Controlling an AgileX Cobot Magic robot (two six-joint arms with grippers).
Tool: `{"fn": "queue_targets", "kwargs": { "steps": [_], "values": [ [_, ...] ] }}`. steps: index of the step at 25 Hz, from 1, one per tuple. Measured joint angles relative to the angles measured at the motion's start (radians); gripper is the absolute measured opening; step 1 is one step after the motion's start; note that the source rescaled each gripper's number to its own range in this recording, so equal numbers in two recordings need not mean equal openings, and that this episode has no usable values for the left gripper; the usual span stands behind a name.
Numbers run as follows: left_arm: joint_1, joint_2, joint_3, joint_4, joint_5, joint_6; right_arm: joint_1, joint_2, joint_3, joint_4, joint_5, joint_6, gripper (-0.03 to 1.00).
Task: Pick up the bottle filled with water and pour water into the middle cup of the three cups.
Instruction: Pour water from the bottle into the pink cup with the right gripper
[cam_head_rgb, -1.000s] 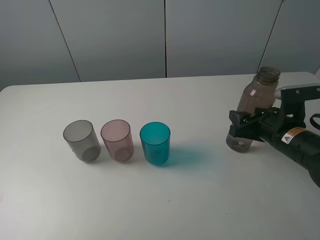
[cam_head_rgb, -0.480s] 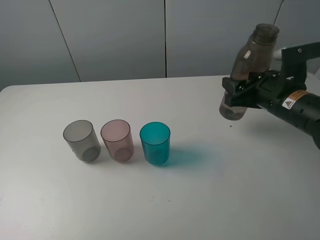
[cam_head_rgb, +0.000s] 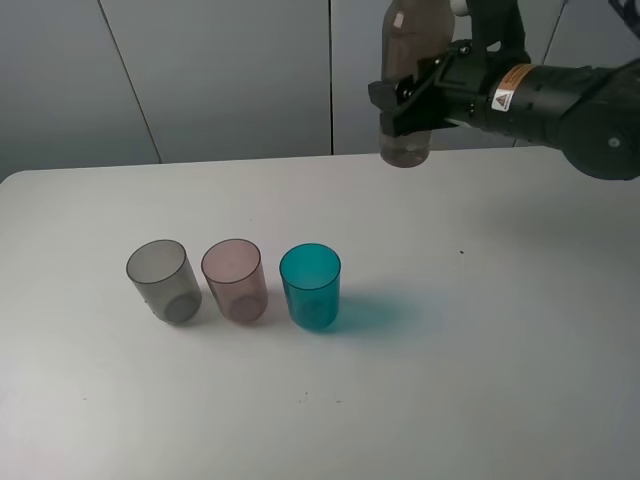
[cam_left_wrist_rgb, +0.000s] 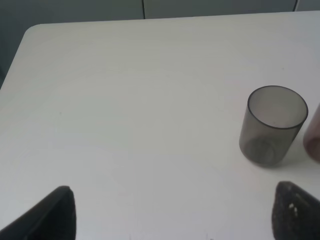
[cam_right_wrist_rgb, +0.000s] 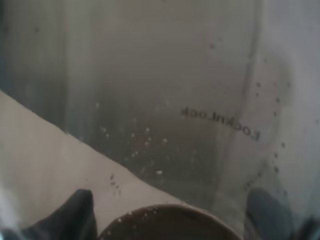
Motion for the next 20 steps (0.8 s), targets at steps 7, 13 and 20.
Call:
{"fn": "queue_targets", "kwargs": {
  "steps": [7, 13, 20],
  "values": [
    [0.000, 0.000, 0.000, 0.000, 0.000, 0.000, 0.117, 0.240, -0.224, -0.107, 0.006, 0.051, 0.00],
    [0.000, 0.000, 0.000, 0.000, 0.000, 0.000, 0.152, 0.406, -0.400, -0.247, 0.006, 0.080, 0.00],
    [0.000, 0.000, 0.000, 0.000, 0.000, -0.004, 0.152, 0.475, -0.474, -0.300, -0.001, -0.093, 0.00]
  ]
}}
